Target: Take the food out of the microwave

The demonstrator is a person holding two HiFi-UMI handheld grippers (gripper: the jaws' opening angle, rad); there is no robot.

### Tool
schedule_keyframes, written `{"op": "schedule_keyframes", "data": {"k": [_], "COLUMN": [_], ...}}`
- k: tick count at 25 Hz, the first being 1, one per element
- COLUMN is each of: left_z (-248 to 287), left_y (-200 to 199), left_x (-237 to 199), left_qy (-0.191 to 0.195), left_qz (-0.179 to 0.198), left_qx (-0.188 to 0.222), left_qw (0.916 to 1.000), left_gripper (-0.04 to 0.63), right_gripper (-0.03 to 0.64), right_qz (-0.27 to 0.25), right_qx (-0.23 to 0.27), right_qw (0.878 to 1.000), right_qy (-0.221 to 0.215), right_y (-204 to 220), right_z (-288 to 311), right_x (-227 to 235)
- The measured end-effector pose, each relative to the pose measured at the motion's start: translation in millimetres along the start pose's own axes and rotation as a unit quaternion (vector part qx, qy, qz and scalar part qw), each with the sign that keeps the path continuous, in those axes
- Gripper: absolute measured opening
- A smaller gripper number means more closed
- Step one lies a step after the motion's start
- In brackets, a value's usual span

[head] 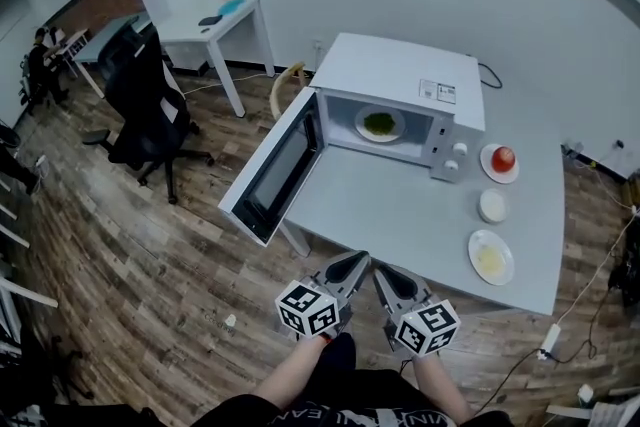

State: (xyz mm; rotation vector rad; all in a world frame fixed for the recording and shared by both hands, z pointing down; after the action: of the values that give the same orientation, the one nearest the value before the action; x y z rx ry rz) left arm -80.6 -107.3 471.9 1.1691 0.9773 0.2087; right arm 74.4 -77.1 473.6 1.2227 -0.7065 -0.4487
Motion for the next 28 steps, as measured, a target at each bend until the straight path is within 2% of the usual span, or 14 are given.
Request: {"op": "schedule_keyframes", "data": {"k": [12, 21, 28], "left_z": [33.8, 42.5, 55.6], "left_y": [-22.9, -23.9, -33.2], "left_x": [-52.7, -67.6, -91.5], "left_qy": [0.034, 0.032, 0.014], "left_qz": [0.004, -0.009, -0.006], "left_qx": [-0.022, -0.023, -0.017], "left_qw": [0.9992, 0.9992, 0.9997], "left_gripper": [0.01, 0.009, 0.009], "right_gripper": [0.053, 0.052, 0.052], "right_qz": [0.008, 0.017, 0.016], "right_qx": [0.002, 0.004, 0.007], "right_qw": [1.0, 0.999, 1.0], "right_qy": [0.027, 0.033, 0.012], "right_y": [-2.5, -5.1, -10.2], "right_z": [58.6, 73.8, 101.9], "right_x": [24.6, 34.4, 53.4]}}
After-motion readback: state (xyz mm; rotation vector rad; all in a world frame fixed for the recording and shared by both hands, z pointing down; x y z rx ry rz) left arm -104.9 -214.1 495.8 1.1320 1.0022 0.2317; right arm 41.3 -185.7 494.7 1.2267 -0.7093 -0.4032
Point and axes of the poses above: the fingertips, and each gripper's own axes: z forward along the fingers, x to its right, y out of its underside, the point moved 9 cm from there along -z, backward along the fingers, and after that the axes turned 7 degrees about -z, right-handed, at the moved point
